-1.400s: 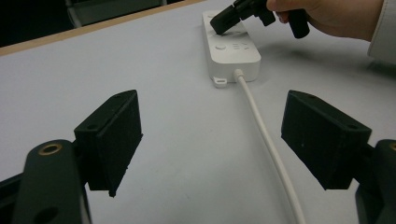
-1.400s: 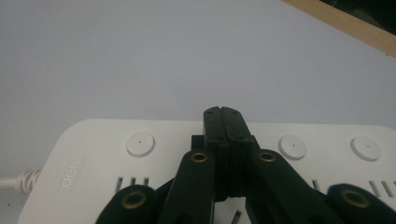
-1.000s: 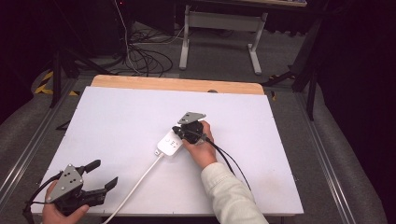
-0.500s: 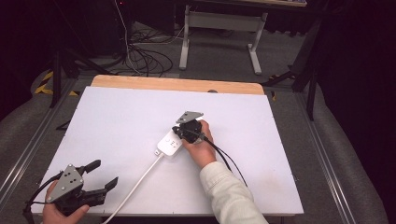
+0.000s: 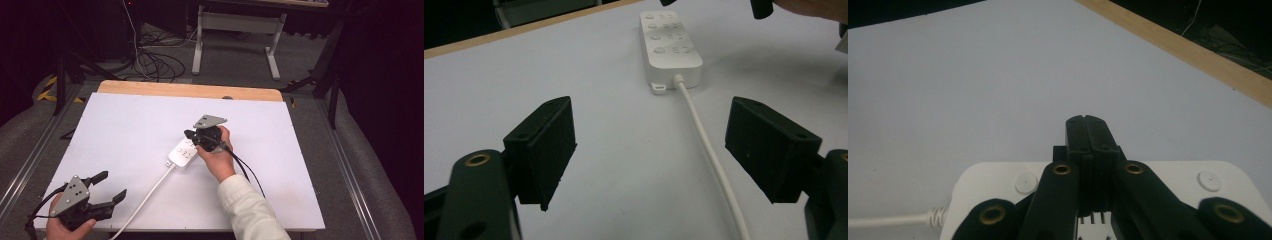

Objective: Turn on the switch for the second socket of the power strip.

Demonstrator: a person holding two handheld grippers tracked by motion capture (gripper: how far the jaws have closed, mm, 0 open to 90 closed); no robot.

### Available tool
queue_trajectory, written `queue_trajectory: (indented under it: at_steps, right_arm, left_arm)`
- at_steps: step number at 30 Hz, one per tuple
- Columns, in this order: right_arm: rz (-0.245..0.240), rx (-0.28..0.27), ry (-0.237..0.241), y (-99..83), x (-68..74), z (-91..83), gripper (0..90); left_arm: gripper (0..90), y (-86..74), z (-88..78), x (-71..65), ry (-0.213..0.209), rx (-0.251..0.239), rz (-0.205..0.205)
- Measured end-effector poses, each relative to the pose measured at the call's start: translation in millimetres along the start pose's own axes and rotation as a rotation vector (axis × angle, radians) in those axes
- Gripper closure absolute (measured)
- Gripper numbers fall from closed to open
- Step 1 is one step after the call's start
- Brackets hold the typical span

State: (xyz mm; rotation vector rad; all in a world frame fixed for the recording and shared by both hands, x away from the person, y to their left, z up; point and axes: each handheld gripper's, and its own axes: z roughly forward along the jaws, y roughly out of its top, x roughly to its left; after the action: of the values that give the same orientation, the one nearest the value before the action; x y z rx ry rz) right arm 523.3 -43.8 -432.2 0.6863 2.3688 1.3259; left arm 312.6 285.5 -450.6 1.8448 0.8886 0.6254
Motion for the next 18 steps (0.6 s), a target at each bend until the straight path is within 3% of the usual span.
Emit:
queue_trajectory:
  at_steps: [8, 18]
  right_arm:
    - [-0.010, -0.032, 0.007, 7.2, 1.2, -18.0, 90.0]
    - [-0.017, -0.048, 0.014, 10.2, 4.1, -26.8, 90.0]
  left_arm:
    - [20.8, 0.4, 1.4, -0.1, 0.001, 0.003, 0.002]
    - [20.8, 0.5, 1.3, 0.2, 0.001, 0.003, 0.003]
